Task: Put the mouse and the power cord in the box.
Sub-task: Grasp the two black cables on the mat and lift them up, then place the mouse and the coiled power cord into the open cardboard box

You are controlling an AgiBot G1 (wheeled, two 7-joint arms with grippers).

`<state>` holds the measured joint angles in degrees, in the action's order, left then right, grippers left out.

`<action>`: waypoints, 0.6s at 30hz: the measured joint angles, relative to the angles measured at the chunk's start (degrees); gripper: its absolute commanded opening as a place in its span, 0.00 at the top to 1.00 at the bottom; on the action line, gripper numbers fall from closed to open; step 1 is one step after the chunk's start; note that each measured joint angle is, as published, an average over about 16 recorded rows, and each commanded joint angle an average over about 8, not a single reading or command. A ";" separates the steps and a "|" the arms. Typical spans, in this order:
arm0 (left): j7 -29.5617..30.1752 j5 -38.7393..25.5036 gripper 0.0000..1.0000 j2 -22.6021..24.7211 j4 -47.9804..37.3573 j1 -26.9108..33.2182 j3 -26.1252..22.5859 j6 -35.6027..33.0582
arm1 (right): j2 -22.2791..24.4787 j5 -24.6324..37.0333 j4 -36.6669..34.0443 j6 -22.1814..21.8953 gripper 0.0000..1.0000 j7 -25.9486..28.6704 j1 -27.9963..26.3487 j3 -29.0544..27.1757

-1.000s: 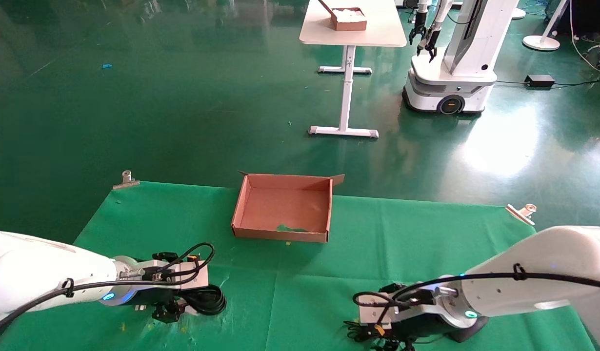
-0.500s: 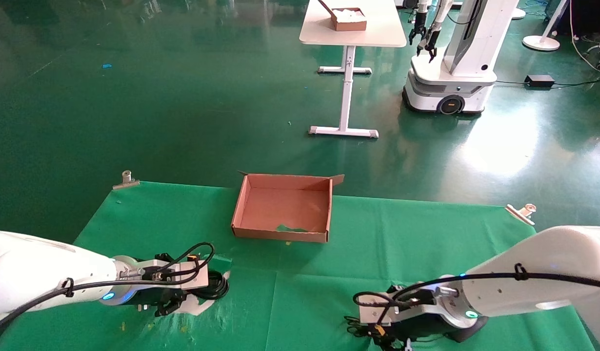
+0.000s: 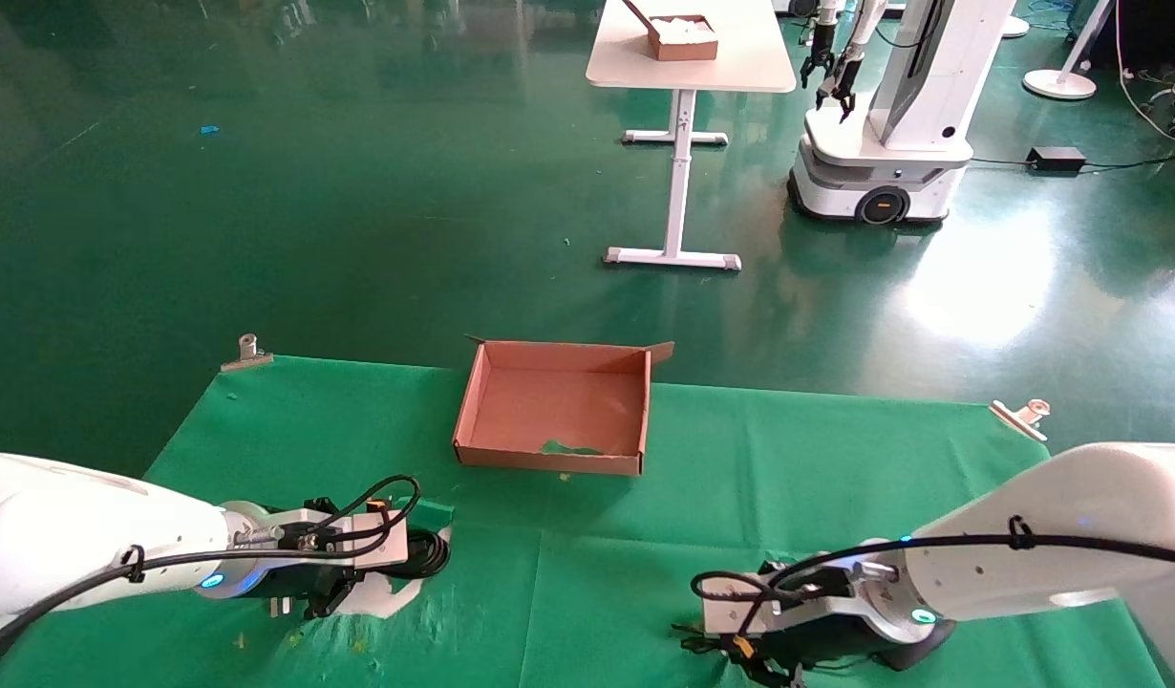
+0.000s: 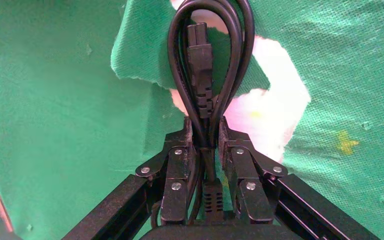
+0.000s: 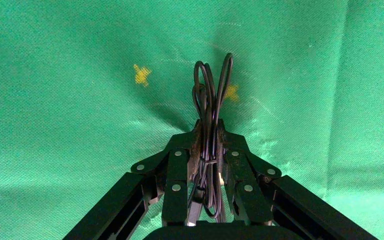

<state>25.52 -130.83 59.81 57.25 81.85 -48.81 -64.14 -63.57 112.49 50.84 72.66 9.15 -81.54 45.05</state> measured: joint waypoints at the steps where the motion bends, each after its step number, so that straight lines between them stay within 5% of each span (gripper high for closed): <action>1: -0.09 0.31 1.00 -0.15 0.26 0.05 0.09 -0.20 | 0.04 -0.04 0.04 0.03 1.00 0.00 -0.03 -0.03; 18: 1.17 13.18 1.00 -8.99 14.67 1.22 4.93 -9.41 | 7.48 -3.36 10.53 3.60 1.00 5.56 -3.21 -3.97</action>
<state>26.70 -117.65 50.82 71.91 83.07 -43.89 -73.55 -56.09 109.13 61.37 76.26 14.71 -84.76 41.08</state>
